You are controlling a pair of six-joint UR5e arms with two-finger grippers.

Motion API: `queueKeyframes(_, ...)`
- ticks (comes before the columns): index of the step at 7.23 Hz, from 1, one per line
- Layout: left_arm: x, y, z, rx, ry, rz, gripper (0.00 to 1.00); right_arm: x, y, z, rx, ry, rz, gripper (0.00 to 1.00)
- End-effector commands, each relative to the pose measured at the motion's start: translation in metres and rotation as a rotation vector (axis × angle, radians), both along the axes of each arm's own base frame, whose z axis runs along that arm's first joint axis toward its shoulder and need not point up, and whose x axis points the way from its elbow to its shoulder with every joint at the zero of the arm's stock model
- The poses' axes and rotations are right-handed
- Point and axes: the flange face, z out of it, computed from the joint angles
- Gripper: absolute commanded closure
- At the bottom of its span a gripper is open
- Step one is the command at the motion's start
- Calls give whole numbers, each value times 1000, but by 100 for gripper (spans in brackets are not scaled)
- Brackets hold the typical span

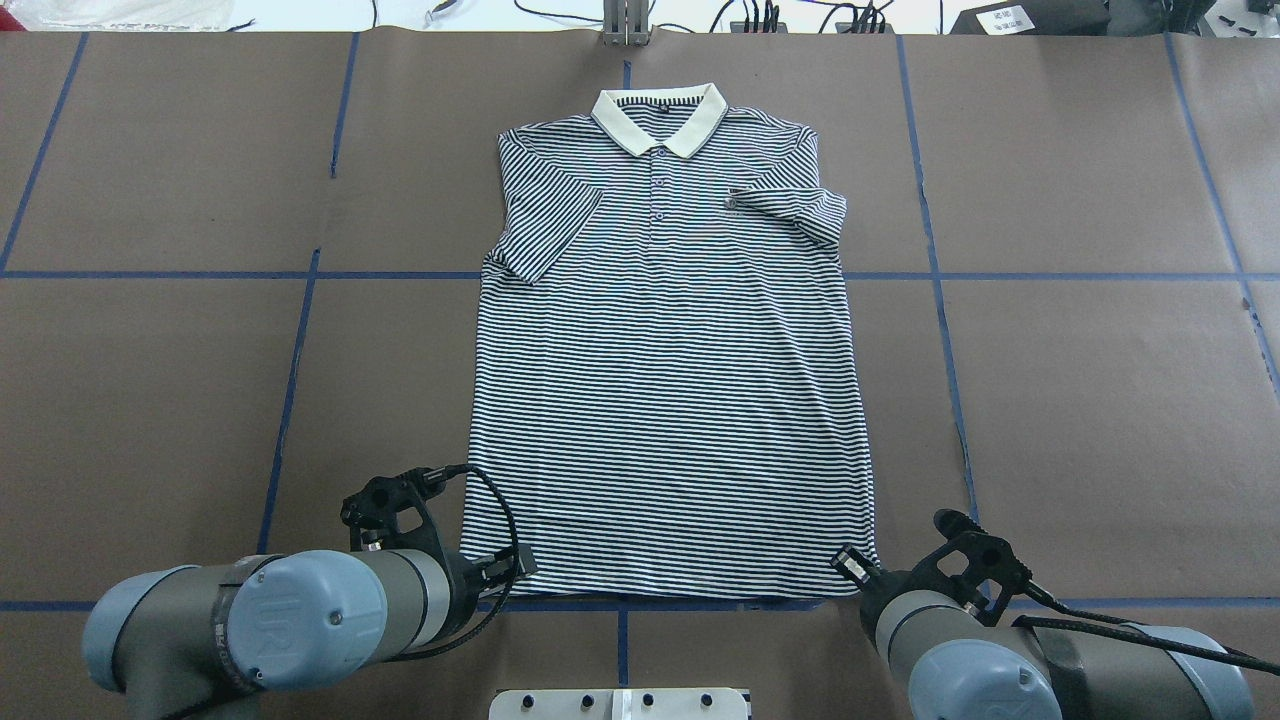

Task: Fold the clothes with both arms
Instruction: 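Move the left gripper to the other hem corner nearest the robot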

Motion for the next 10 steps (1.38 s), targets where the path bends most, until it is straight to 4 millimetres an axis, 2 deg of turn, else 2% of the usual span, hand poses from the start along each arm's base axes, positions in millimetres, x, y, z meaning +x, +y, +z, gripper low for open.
queueKeyframes(1, 3, 14, 8, -9, -17, 15, 28, 0, 0, 1, 0, 1, 1, 100)
queueKeyframes(3, 0, 3, 11, 25, -76, -40, 36, 0, -1, 1, 0, 3, 2, 100)
queueKeyframes(4, -4, 2, 6, 33, -73, -40, 36, 1, -1, 0, 1, 1, 4, 100)
queueKeyframes(10, 8, 1, 28, 30, -122, -37, 38, 1, -1, 1, 1, 16, 3, 100)
